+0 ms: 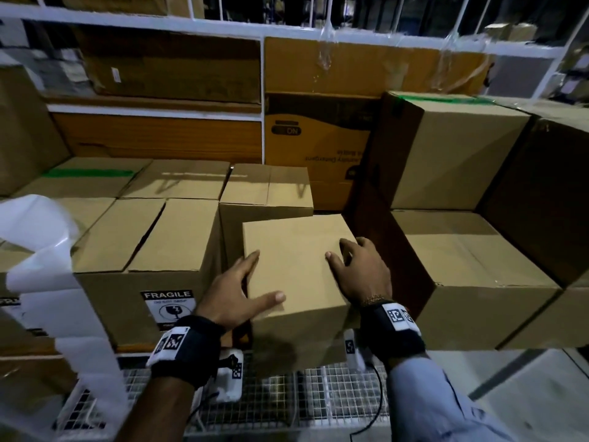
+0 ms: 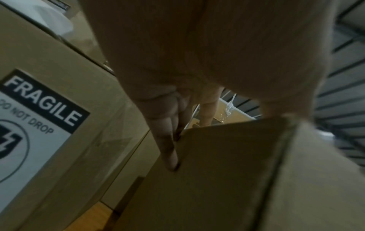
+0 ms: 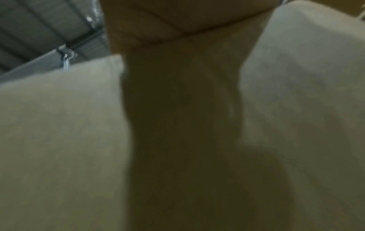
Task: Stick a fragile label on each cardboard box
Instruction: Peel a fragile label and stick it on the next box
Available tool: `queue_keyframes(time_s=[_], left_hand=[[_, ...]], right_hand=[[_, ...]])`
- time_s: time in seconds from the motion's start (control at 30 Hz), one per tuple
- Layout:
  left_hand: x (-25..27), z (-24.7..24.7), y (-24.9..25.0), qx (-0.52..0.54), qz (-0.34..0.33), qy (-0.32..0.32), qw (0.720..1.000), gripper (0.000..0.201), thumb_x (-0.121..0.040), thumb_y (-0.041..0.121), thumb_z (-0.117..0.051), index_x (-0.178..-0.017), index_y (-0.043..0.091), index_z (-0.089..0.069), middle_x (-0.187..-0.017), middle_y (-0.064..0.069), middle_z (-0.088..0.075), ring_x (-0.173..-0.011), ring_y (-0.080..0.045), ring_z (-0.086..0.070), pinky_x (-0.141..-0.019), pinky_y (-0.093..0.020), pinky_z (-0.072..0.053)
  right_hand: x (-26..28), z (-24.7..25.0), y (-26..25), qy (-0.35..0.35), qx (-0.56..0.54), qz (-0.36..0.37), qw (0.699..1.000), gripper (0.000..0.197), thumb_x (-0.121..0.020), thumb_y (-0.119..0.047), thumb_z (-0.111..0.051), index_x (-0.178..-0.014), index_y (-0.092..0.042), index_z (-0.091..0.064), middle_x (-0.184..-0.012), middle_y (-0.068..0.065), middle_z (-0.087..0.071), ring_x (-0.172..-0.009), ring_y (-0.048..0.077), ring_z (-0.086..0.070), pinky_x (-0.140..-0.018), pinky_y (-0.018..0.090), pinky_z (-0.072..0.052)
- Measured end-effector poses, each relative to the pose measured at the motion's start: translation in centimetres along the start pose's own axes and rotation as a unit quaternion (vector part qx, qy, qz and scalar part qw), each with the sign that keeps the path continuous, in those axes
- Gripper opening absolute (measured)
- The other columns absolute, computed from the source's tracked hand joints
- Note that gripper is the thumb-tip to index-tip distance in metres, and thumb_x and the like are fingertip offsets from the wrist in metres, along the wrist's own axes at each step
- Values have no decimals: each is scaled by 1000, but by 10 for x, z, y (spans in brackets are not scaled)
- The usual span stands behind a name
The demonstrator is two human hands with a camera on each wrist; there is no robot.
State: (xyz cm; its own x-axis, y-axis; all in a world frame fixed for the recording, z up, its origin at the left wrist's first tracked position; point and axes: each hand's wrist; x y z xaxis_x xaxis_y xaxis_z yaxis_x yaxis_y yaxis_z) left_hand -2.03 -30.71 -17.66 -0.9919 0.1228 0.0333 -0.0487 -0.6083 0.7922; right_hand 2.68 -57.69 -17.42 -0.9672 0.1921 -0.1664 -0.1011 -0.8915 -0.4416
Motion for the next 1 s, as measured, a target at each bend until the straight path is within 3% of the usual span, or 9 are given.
queue_keyframes(time_s=[0.1,0.2,0.27,0.33,0.5,0.7,0.87,0.93,1.0], left_hand=[[7,-1,-6,15,15,-34,999,128,-60,76,-83,-162,44,-13,-169,6,-23,-148,-21,-33,-120,-47,-34],[11,-4,-6,67,18,-14,997,115,-70,68,-81,-161,45,-14,-162,5,-38,-139,-12,-40,-117,-39,-37],[13,-6,-5,63,16,14,998,106,-78,60,-79,-162,43,-16,-159,5,-43,-131,-8,-41,-111,-34,-38],[14,-8,-4,46,10,46,998,101,-82,55,-78,-162,38,-19,-157,3,-45,-132,-12,-45,-107,-30,-41],[22,-10,-16,58,-15,79,995,89,-87,58,-72,-161,35,-27,-152,3,-52,-133,-18,-53,-109,-43,-49],[36,5,-36,113,-52,91,988,67,-95,49,-67,-155,36,-40,-139,7,-62,-116,-9,-63,-94,-44,-58],[55,30,-42,151,-70,90,982,62,-97,40,-67,-154,35,-43,-146,18,-54,-110,3,-62,-92,-31,-57],[68,43,-45,168,-73,113,977,58,-97,37,-67,-151,36,-46,-143,20,-56,-109,6,-62,-92,-27,-57],[82,57,-49,183,-72,151,969,53,-97,36,-67,-148,37,-50,-138,20,-61,-110,5,-63,-94,-30,-58]], right_hand=[[-9,-4,-4,15,-5,-7,1000,55,-96,-63,-57,-140,-32,-61,-153,3,-46,-133,26,-51,-104,44,-48],[-13,-10,-8,60,29,13,998,45,-94,-65,-59,-126,-35,-70,-143,1,-55,-130,23,-46,-104,43,-48],[-13,-12,-12,100,71,30,992,39,-92,-65,-61,-115,-37,-75,-131,-1,-61,-121,22,-46,-98,41,-47],[-12,-11,-16,111,68,33,991,36,-92,-63,-63,-110,-35,-78,-120,-3,-63,-111,19,-49,-87,37,-49],[-10,-12,-19,101,35,26,994,35,-94,-60,-65,-108,-31,-79,-110,-10,-59,-99,14,-58,-73,31,-44],[-7,-14,-28,107,42,18,993,31,-94,-54,-68,-107,-28,-79,-112,-8,-61,-98,16,-58,-75,33,-48],[-2,-14,-40,68,91,-9,994,34,-100,-52,-59,-120,-30,-74,-131,-2,-62,-116,26,-55,-90,40,-51],[7,-12,-52,29,148,-16,988,37,-100,-54,-56,-122,-28,-72,-131,2,-64,-118,30,-52,-93,41,-50],[18,-12,-70,18,126,-23,992,40,-97,-54,-60,-124,-26,-69,-127,7,-66,-116,30,-55,-91,42,-52]])
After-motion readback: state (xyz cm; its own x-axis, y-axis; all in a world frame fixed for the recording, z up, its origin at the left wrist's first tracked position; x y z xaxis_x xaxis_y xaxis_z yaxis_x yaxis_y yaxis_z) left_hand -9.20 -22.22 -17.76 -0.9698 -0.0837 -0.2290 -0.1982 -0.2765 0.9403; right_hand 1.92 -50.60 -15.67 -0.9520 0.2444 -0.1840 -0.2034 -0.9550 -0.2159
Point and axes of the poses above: each hand's wrist, its own x-axis away from the middle knuckle, its own z-axis out of the back of the hand, y = z × x
